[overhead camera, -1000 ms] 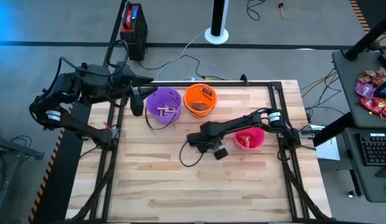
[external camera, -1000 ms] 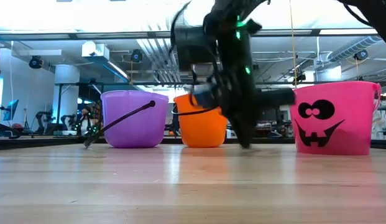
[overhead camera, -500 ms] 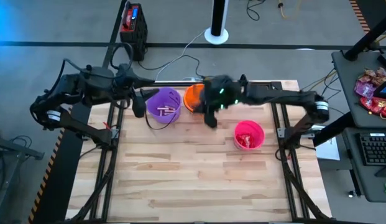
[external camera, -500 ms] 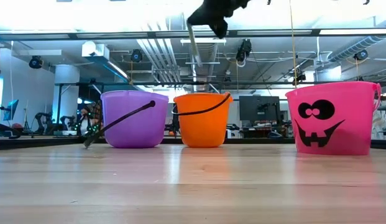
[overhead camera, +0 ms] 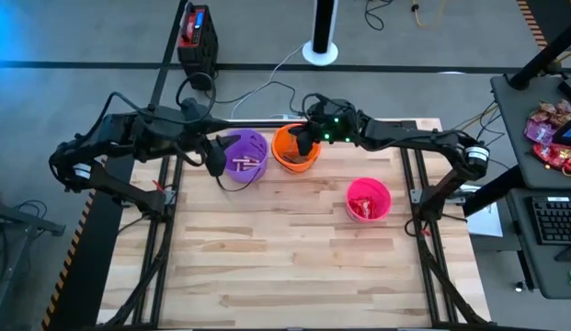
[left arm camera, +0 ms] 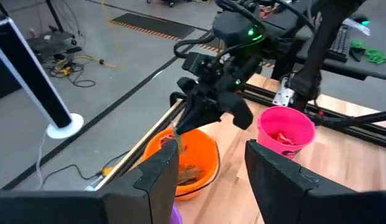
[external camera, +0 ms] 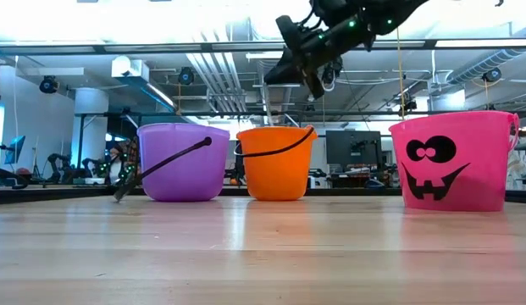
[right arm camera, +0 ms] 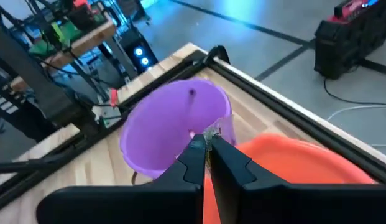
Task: Sort candy by brand, put in halloween buckets
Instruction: Put the green candy into the orange bucket, then return to Home Position
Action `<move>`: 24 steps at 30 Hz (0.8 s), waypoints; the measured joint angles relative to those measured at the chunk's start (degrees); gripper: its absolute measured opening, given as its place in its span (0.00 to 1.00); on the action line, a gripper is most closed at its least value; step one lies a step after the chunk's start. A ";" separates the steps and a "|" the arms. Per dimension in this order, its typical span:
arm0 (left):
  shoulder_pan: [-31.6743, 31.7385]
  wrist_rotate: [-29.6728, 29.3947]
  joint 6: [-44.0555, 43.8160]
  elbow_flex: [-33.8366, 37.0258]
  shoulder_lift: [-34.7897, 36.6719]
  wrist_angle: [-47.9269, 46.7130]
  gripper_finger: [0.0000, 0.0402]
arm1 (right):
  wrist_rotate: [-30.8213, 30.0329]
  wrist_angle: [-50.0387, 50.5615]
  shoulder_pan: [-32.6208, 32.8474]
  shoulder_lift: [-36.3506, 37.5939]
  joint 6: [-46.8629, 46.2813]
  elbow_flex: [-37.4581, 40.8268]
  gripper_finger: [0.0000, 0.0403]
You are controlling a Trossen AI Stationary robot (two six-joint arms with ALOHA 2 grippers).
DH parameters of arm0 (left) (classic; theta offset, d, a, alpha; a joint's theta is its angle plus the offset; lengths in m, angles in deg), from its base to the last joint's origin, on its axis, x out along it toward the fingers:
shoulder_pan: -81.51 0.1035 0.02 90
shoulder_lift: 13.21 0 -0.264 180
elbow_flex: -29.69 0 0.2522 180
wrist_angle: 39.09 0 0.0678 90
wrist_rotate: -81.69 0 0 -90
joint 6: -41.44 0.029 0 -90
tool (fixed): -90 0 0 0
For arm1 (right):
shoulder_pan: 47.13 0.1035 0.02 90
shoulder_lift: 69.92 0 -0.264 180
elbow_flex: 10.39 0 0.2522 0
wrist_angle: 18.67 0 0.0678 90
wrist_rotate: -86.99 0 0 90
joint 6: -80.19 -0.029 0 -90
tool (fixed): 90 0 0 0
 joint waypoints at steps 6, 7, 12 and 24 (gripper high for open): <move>0.02 -2.69 2.89 0.02 0.11 0.45 0.42 | -0.48 -0.76 0.00 -0.02 -0.31 1.47 0.02; 0.02 -3.33 3.34 0.02 0.11 0.48 0.42 | -0.48 -1.06 -0.05 -0.02 -0.31 1.47 0.02; 0.02 -5.99 4.77 0.02 0.11 0.48 0.42 | -0.81 -0.83 -0.09 -0.02 -0.31 1.60 0.02; 0.02 -6.17 5.83 0.02 0.13 0.46 0.42 | -2.30 0.37 -0.37 -0.02 -4.36 1.84 0.24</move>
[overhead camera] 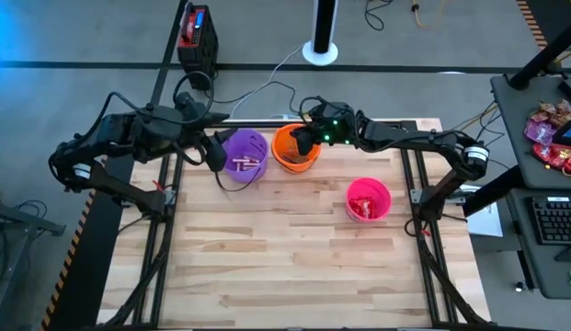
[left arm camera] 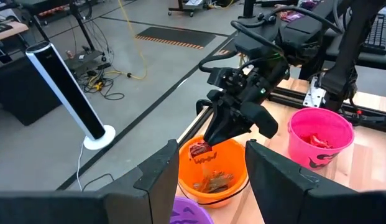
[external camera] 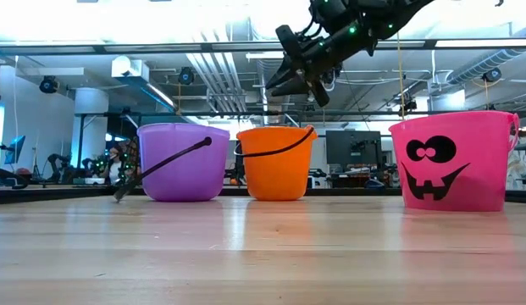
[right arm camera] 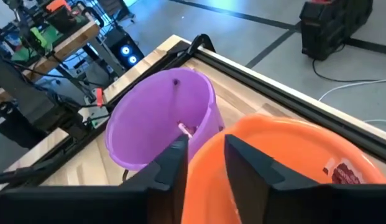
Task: Sort candy by brand, put in halloween buckets
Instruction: Return to Home Position
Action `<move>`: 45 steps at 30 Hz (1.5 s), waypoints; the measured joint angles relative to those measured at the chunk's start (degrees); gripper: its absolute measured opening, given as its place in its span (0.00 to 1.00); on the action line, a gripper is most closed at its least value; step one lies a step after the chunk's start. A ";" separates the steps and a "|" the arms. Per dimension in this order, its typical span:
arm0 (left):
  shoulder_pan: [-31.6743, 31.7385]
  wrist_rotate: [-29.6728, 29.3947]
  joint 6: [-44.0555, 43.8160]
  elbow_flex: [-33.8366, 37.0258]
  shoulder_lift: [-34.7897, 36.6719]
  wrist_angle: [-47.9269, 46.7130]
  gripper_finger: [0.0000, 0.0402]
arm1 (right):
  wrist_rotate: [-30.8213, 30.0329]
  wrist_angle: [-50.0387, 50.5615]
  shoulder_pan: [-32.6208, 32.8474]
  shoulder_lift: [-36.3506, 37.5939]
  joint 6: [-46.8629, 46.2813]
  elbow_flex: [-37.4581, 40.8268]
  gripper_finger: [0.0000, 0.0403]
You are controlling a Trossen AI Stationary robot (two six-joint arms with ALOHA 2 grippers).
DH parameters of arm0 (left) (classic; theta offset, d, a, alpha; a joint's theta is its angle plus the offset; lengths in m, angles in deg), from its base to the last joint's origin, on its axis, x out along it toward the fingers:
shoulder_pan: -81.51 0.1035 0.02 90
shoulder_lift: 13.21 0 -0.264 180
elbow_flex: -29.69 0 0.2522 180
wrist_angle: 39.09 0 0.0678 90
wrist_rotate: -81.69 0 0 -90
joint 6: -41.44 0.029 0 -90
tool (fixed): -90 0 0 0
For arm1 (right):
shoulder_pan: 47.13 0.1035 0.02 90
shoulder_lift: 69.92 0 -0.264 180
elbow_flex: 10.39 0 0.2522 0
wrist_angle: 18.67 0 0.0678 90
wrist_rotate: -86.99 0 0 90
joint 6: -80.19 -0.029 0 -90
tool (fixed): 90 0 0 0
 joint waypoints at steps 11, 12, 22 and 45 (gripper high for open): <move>-0.17 8.40 -7.82 1.41 -1.18 0.90 0.42 | 5.91 -2.97 3.42 7.67 6.62 0.67 0.37; -0.18 9.74 -5.89 2.33 -1.26 1.97 0.42 | 4.69 -3.75 4.38 9.19 8.93 1.61 0.37; -0.15 15.02 4.39 31.04 19.60 27.51 0.42 | -0.30 -18.77 7.56 26.20 13.60 22.70 0.29; 0.71 17.99 7.15 76.33 70.80 45.46 0.42 | 13.87 -21.98 7.82 55.98 27.96 52.06 0.24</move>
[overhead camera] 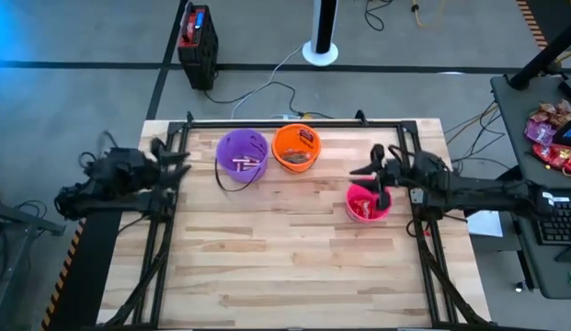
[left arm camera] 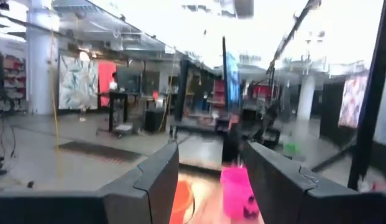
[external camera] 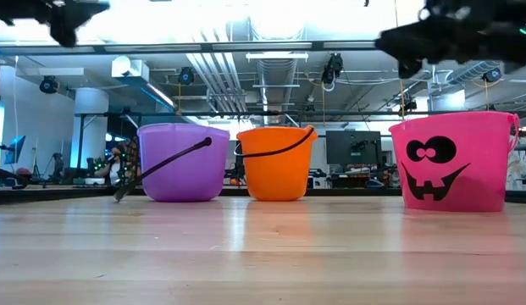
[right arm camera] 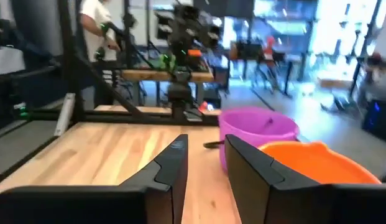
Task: Sort candy by brand, put in halloween buckets
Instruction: Return to Home Position
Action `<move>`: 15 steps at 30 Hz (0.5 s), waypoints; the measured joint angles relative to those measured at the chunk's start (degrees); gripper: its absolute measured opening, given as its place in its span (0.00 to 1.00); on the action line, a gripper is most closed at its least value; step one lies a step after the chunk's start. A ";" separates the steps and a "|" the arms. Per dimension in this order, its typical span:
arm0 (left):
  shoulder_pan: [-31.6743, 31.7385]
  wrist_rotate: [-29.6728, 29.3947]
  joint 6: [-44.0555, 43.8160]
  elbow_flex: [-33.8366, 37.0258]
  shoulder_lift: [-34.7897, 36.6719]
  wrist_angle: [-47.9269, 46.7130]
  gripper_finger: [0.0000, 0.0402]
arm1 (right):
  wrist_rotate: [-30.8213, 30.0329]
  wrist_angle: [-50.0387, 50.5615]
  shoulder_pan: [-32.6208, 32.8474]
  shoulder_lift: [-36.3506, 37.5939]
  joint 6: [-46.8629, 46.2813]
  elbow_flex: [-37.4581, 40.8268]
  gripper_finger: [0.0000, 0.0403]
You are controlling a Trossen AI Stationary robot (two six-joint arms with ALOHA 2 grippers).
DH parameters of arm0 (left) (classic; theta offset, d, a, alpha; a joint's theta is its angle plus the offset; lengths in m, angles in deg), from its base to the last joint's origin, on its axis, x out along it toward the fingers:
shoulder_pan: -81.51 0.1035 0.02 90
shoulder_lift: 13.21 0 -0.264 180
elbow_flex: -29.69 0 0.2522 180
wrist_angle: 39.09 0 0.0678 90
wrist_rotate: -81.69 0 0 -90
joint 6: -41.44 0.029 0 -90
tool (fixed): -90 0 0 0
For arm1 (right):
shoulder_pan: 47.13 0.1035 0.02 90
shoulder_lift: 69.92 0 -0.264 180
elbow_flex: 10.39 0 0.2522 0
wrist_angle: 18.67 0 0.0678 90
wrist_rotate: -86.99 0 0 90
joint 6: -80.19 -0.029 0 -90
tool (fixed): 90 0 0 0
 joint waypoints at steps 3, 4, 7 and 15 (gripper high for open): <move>-0.03 0.78 1.82 2.69 -1.45 -1.12 0.42 | 0.91 -5.47 0.08 5.93 -1.05 6.64 0.23; -0.05 0.74 2.20 3.38 -2.72 1.83 0.42 | 0.51 -8.14 -0.02 7.80 -1.81 8.75 0.23; -0.01 0.63 2.93 7.00 -2.86 3.04 0.42 | 0.87 -13.35 0.18 13.68 -4.66 15.32 0.23; -0.02 -0.07 2.43 24.13 -0.53 14.34 0.42 | 3.13 -0.14 0.49 23.62 7.61 15.04 0.25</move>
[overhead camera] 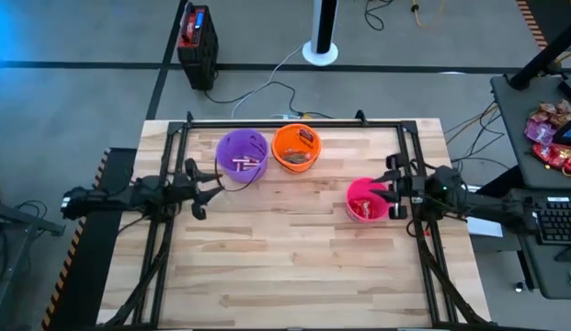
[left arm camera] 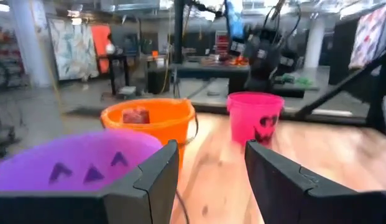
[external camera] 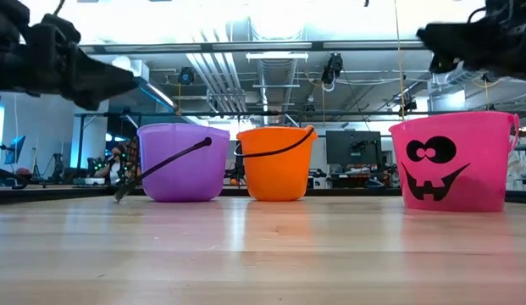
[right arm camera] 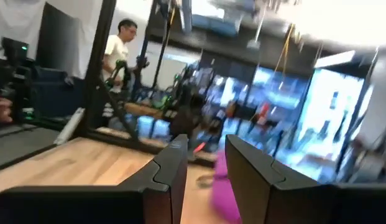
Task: Sort candy by brand, put in halloween buckets
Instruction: Return to Home Position
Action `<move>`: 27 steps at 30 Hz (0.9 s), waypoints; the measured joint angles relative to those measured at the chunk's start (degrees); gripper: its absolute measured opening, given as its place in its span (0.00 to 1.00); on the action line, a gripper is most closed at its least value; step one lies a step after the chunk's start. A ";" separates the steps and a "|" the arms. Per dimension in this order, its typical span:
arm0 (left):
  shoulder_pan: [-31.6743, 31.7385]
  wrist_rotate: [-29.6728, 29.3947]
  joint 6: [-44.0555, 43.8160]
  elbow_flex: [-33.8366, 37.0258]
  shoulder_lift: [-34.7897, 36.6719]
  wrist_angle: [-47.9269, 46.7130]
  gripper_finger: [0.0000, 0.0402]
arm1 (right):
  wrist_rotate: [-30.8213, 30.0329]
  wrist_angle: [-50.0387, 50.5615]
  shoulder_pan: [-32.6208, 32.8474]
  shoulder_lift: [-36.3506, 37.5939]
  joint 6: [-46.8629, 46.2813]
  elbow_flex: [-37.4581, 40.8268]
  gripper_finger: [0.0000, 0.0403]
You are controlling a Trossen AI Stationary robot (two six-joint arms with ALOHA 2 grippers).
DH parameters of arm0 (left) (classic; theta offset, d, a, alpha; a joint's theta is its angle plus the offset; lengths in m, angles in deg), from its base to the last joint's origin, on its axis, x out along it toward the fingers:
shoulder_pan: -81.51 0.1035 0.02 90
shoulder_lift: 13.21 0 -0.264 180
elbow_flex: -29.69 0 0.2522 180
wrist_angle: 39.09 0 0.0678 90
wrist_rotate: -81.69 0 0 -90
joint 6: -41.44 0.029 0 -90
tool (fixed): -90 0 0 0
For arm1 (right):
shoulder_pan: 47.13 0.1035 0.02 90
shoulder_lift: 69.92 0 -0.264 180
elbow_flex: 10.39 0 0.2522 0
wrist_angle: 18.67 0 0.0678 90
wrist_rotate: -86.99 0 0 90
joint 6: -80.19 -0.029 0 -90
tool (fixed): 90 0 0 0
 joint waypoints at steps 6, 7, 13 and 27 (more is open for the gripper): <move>-0.03 -1.94 5.15 -0.43 -4.15 0.15 0.42 | -0.12 0.22 0.00 3.08 1.56 0.04 0.24; -0.03 -1.95 5.33 -0.50 -4.67 0.33 0.42 | -0.14 0.12 0.00 3.10 1.14 0.02 0.23; -0.03 -1.92 5.19 -0.48 -6.87 0.24 0.42 | -0.13 0.24 0.00 2.11 -3.36 -0.17 0.21; -0.03 -1.87 5.14 -0.48 -9.55 0.22 0.42 | -0.14 0.25 0.00 2.08 -7.46 -0.26 0.23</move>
